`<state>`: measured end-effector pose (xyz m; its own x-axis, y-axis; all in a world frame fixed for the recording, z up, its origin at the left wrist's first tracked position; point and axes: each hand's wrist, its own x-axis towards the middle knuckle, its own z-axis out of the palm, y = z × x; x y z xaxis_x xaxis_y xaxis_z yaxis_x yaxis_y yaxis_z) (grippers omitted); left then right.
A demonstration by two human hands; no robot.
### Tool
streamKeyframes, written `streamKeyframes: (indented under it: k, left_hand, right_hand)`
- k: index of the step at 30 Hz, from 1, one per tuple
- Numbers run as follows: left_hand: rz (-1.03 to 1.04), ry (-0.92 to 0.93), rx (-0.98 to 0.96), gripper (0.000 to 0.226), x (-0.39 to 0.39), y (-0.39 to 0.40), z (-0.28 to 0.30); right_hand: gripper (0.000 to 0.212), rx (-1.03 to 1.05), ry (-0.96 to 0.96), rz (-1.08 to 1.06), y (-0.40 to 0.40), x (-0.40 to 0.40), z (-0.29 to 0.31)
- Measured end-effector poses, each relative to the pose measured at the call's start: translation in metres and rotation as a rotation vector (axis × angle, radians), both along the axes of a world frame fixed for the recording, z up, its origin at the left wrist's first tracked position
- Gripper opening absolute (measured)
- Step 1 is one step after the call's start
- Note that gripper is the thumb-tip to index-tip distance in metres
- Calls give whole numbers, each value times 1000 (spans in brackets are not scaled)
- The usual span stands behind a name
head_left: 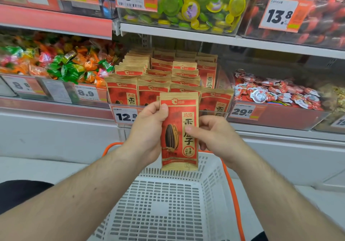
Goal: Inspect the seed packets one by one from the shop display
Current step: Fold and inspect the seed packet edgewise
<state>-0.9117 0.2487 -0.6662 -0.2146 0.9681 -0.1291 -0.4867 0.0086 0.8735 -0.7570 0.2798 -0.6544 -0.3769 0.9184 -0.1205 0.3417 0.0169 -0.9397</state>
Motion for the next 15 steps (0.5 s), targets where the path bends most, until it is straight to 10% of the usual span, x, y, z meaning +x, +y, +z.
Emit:
streamKeyframes:
  k: [15]
  left_hand:
    - [-101, 13, -10, 25, -4, -5, -3]
  right_hand:
    - [32, -98, 36, 202, 1, 18, -1]
